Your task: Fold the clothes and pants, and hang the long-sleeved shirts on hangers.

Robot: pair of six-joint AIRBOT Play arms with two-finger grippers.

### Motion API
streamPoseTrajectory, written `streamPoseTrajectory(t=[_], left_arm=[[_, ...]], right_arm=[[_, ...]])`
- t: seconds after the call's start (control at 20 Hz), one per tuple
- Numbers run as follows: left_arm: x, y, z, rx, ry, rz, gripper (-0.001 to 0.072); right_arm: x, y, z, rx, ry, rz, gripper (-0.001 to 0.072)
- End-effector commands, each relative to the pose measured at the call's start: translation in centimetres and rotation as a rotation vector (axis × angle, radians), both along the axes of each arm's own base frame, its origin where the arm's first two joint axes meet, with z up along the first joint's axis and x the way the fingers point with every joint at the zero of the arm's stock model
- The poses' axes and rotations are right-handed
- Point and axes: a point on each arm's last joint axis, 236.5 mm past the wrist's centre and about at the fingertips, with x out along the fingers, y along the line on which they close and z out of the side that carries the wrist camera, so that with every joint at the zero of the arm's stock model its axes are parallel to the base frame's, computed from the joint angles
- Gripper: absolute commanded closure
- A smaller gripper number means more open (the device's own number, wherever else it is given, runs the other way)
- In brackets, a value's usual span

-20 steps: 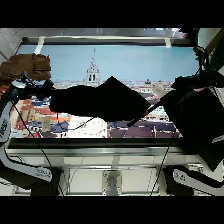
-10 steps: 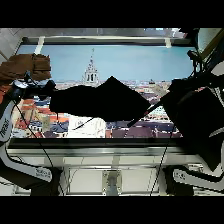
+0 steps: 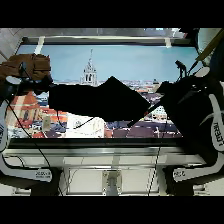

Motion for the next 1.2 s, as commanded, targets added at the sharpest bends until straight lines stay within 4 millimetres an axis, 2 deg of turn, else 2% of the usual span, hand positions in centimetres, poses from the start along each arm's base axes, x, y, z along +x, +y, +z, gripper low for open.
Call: streamPoseTrajectory(t=[0.0, 0.1, 0.25, 0.35, 0.5, 0.65, 0.75, 0.9, 1.15], left_arm=[[-3.1, -0.3, 2.6, 0.097, 0.018, -0.107, 0.0698], [-6.0, 1.1, 3.8, 0.219, 0.071, -0.146, 0.0698], [-11.2, 3.5, 6.2, 0.393, 0.171, -0.172, 0.0698], [-14.2, 4.6, 7.8, 0.476, 0.216, -0.182, 0.0698], [-17.0, 5.2, 10.2, 0.541, 0.223, -0.17, 0.0698], [-18.5, 4.8, 11.3, 0.545, 0.221, -0.172, 0.0698], [-18.8, 4.7, 11.7, 0.548, 0.216, -0.171, 0.0698], [-18.8, 4.7, 11.7, 0.547, 0.214, -0.172, 0.0698], [-18.8, 4.7, 11.7, 0.547, 0.215, -0.172, 0.0698]], right_arm=[[1.8, 3.0, -4.0, 0.094, 0.031, -0.018, 0.0251], [1.9, 4.7, -5.9, 0.085, 0.041, 0.023, 0.0251], [2.2, 7.3, -7.4, 0.069, 0.028, 0.063, 0.0251], [2.5, 9.2, -7.4, 0.062, 0.004, 0.112, 0.0251], [3.8, 12.1, -6.1, 0.056, -0.058, 0.168, 0.0251], [5.7, 14.7, -3.9, 0.034, -0.154, 0.214, 0.0252], [6.3, 15.4, -3.3, -0.035, -0.208, 0.268, 0.0257], [5.6, 16.3, -4.5, -0.096, -0.196, 0.342, 0.0257], [4.0, 20.0, -7.0, -0.06, -0.126, 0.428, 0.0256]])
